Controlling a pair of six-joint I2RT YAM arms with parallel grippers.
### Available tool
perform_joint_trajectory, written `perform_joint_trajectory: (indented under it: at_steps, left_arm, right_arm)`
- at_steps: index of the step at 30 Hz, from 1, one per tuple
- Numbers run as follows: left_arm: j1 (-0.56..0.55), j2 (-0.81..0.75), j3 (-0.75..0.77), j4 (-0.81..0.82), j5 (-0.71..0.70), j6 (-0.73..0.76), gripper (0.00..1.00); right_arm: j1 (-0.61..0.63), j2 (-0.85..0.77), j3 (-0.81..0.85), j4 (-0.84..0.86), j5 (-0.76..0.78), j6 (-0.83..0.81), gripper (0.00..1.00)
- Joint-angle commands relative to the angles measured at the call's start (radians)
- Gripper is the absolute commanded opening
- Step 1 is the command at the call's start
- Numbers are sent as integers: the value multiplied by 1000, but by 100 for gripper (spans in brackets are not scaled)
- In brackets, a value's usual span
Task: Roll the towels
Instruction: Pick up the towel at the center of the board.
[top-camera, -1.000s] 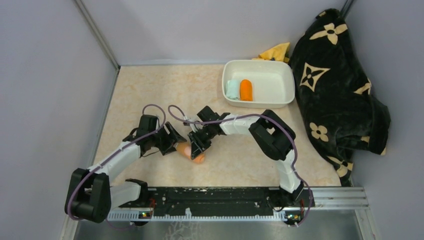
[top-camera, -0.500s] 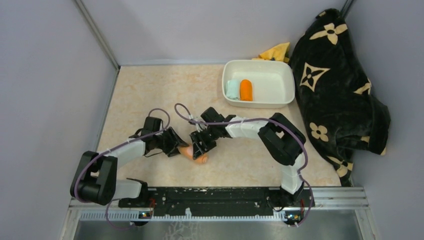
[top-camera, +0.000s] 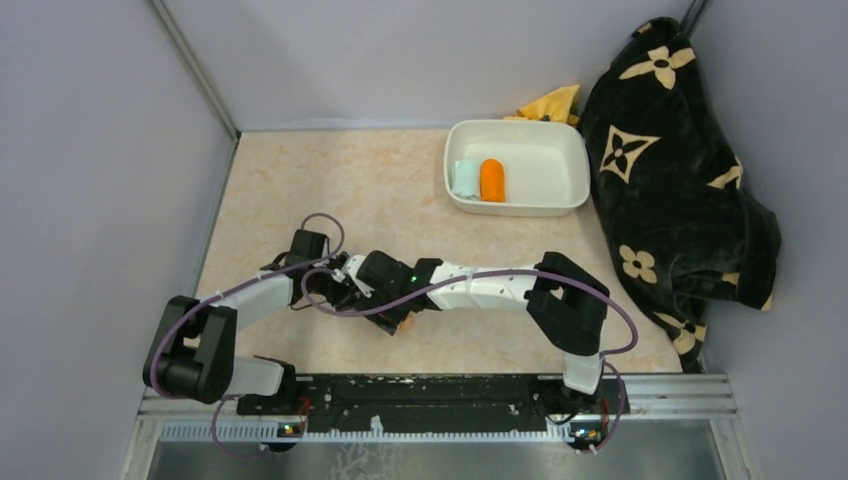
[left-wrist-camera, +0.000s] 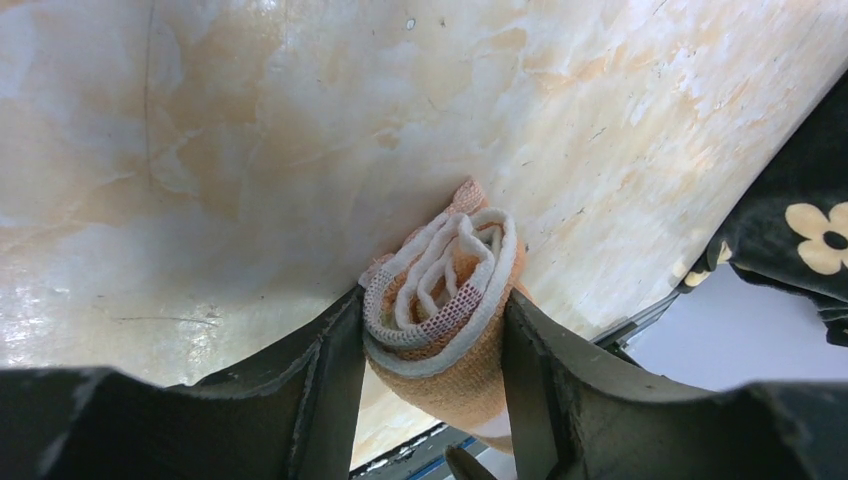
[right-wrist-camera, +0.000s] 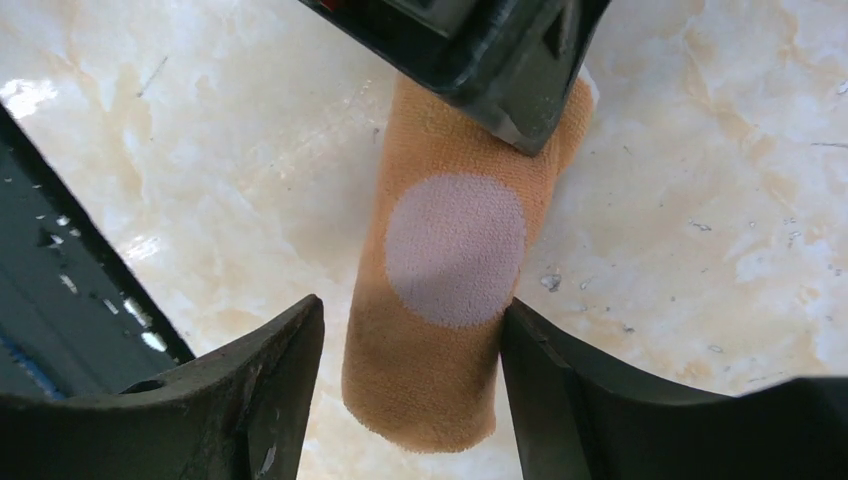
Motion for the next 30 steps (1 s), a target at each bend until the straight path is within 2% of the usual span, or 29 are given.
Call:
perform_joint_trajectory:
  at_steps: [1,9,13,16,19,24,30]
  left_arm:
    - [-10,17,-1,-72,-96,47,57]
    - [-27,23,-4,-54,-100,49,59]
    - [-29,12,-9,-36,-103,53,63]
    - [-16,-14,24,-41,-122,81,69]
    - [49,-41,93,-67,-126,125,72]
    - [224,-71,227,-99,-123,229,76]
    - [312,-52,354,-194,-214,422,77]
  right_arm:
    - [41,64,78,-36,164,-49,62]
    - [55,144,31,-4,160,-20,46]
    - [55,164,19,5,162,-19,33]
    - [55,148,15,-9,182,-16,19]
    - [35,106,22,-42,225,-11,9]
    - [-35,-7,77,-157,301,-12,1]
    - [-201,-123,190,-278,426,-63,0]
